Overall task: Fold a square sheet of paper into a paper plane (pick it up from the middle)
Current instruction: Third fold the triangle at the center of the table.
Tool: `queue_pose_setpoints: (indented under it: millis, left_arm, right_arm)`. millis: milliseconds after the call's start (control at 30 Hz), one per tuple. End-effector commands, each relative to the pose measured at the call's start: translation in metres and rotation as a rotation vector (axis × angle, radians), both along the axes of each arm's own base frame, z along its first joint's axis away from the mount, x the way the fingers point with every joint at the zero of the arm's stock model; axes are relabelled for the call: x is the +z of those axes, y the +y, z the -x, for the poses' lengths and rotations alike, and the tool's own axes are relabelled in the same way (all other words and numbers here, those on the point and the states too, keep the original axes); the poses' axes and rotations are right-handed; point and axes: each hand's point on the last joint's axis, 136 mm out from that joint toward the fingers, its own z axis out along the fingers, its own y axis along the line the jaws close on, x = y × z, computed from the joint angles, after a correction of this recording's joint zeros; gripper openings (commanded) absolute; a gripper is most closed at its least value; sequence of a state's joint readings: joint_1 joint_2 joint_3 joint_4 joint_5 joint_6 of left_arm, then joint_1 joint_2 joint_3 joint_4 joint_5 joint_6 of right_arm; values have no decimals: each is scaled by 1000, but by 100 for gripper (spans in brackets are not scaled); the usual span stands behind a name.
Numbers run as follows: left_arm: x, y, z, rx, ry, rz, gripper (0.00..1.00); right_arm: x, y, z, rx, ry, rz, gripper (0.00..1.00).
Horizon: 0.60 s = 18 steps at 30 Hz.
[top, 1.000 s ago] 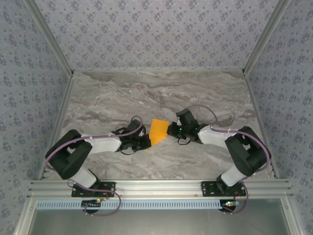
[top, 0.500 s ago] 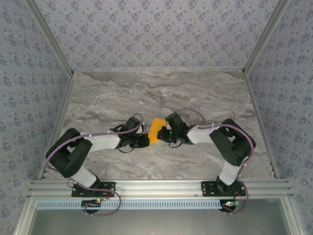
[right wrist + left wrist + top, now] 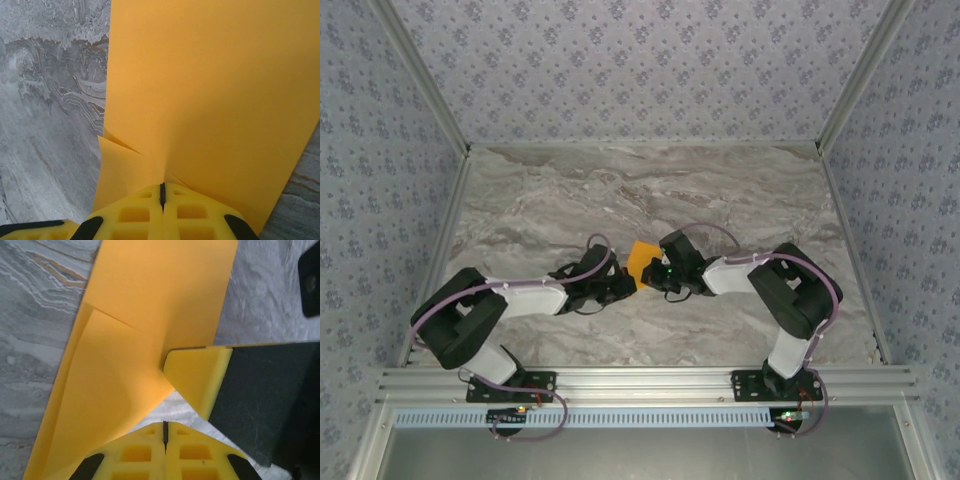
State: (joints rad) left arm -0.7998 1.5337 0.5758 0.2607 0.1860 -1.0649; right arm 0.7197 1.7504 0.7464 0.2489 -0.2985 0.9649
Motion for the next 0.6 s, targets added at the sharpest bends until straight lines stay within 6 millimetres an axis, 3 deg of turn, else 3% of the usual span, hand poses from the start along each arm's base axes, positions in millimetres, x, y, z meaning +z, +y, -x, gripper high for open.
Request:
queue_pose_setpoints:
  millis: [0,233,567]
  left_arm:
    - [-5,1,-9,125,-2,50,0]
    - [-13,-8,-8,137,17,76,0]
    - [-37,24,-2,226,44,-28,0]
  right_arm:
    - [-28,-18,10,-47,62,85,0]
    - [-28,-17,10,-52,64,82,0]
    - [-37,-27,14,-67,79,124,0]
